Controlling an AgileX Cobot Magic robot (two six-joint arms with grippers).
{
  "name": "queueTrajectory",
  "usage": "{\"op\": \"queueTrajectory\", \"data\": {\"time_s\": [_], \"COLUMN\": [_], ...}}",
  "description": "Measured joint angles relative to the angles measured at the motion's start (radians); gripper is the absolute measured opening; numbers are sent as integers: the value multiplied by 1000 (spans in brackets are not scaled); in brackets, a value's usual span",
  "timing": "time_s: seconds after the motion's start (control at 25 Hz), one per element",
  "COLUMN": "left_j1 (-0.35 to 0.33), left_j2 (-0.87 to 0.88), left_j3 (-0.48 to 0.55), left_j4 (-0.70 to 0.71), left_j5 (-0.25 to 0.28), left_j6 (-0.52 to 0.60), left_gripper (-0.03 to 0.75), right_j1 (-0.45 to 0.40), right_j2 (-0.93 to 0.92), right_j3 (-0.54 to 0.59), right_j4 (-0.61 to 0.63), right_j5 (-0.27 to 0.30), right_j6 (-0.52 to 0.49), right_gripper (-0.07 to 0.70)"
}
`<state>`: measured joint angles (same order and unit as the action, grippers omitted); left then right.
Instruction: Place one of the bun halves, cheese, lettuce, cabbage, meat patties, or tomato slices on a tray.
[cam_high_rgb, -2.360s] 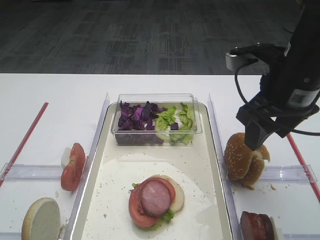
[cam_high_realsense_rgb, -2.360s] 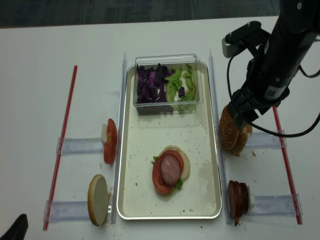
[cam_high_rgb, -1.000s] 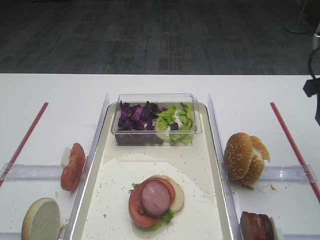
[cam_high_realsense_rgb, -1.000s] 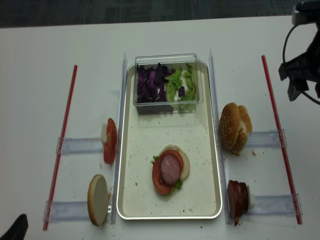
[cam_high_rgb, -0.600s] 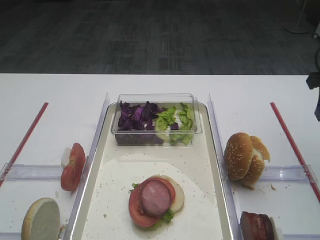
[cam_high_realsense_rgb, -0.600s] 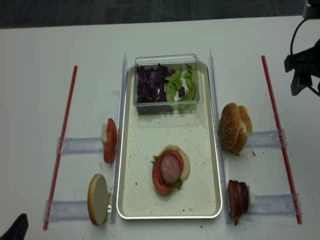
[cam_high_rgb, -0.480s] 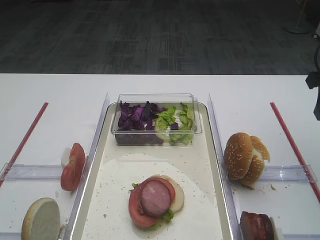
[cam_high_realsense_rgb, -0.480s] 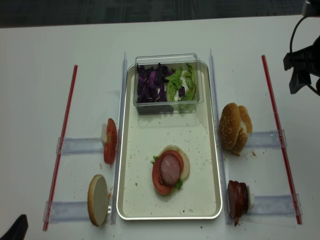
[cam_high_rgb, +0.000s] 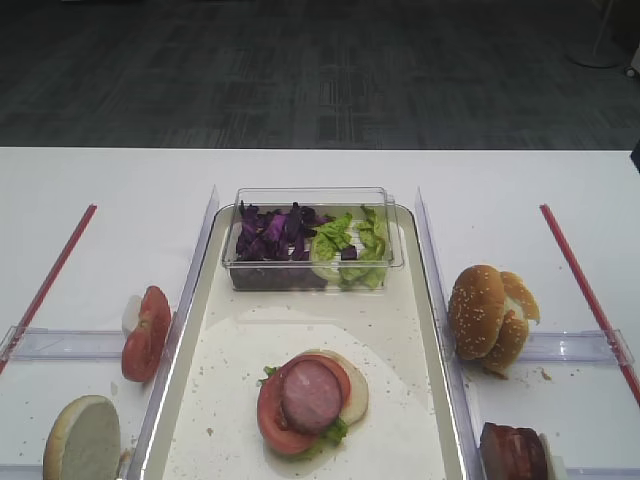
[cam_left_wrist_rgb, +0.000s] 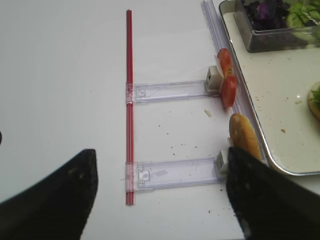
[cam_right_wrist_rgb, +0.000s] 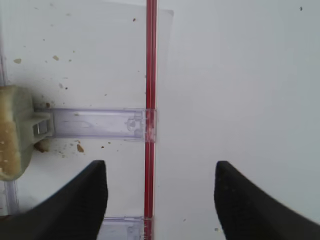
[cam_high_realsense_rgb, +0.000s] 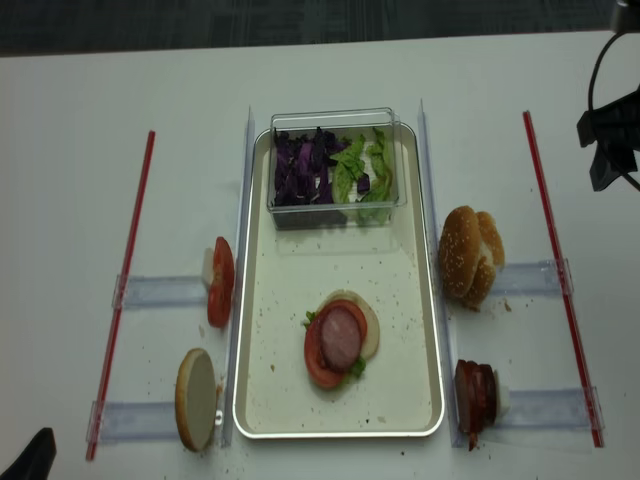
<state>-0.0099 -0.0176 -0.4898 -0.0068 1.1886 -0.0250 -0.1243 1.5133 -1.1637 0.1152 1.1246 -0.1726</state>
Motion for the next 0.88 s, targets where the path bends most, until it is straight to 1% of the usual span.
{"op": "queueTrajectory", "data": {"time_s": [0.44,0.56,0.68,0.84,0.88], "left_j1": [0,0,0,0,0], "left_j2": [0,0,0,0,0], "left_j3": [0,0,0,0,0], "left_j4": [0,0,0,0,0], "left_j5": [0,0,0,0,0], "left_j6": [0,0,0,0,0], "left_gripper": [492,492,492,492,493], "right_j1": [0,0,0,0,0], "right_j2": [-299,-376,-459,-589,-627], "right_j3": [0,22,101,242,275], "right_j4": [-1,12,16,16,16], "right_j5": [111,115,112,60,56], "right_j6": [0,0,0,0,0], "right_gripper": [487,487,487,487,487]}}
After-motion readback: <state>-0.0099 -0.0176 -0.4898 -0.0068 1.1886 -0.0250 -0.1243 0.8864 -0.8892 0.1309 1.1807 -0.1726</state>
